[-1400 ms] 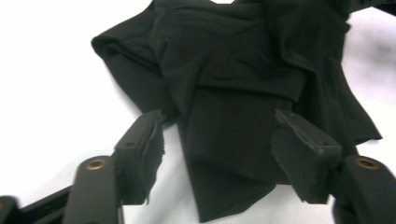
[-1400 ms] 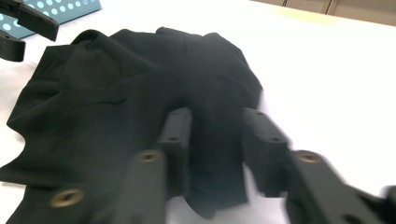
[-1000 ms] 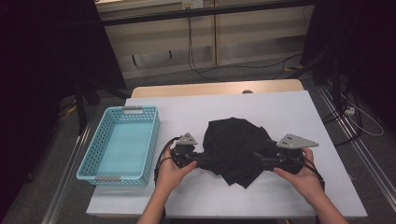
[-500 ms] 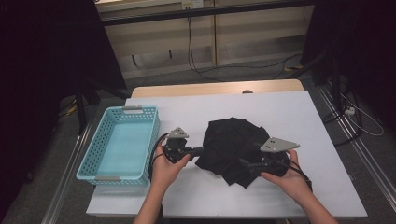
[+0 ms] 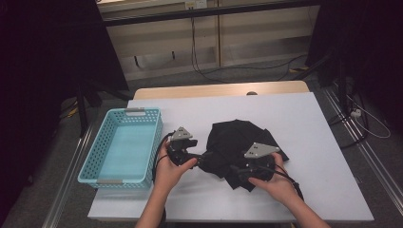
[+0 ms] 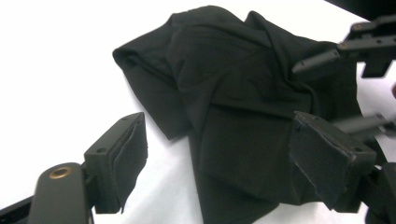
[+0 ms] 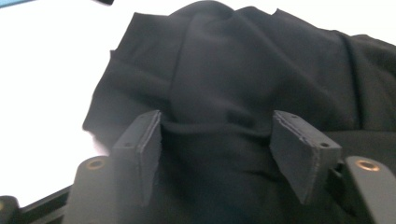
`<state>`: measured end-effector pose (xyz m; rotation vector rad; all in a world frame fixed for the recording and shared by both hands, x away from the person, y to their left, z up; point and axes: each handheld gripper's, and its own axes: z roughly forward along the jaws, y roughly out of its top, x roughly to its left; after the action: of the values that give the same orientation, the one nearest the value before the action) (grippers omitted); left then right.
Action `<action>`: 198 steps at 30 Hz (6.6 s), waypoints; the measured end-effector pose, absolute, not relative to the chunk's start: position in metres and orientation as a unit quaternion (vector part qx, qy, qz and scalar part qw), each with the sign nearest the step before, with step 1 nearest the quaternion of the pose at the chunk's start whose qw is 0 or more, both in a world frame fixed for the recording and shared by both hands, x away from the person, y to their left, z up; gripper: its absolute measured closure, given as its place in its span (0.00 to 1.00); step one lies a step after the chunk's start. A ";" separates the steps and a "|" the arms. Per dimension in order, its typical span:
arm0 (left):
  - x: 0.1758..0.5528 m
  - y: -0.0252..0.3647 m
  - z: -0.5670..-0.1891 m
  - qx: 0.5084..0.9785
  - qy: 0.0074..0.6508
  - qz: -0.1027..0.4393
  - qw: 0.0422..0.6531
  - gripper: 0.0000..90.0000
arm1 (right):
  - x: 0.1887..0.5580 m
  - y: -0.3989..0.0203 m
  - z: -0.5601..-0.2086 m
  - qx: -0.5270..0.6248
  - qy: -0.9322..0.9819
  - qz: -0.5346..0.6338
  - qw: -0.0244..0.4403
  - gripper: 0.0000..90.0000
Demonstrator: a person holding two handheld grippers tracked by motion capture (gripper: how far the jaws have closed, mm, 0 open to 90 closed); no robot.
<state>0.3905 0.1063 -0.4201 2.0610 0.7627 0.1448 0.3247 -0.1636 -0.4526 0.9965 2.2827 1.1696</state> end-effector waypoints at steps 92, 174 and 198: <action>0.407 0.142 -0.405 0.820 0.356 0.048 0.445 0.99 | 0.314 -0.299 -0.429 0.486 0.698 0.486 0.201 0.96; 0.383 0.105 -0.404 0.838 0.293 0.079 0.454 0.22 | 0.324 -0.191 -0.439 0.386 0.777 0.462 0.183 0.19; 0.385 0.109 -0.408 0.828 0.311 0.079 0.459 0.22 | 0.329 -0.166 -0.451 0.371 0.815 0.410 0.173 0.99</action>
<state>0.3853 0.1088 -0.4076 2.0394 0.7670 0.1940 0.3290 -0.1663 -0.4507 1.0536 2.3125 1.1632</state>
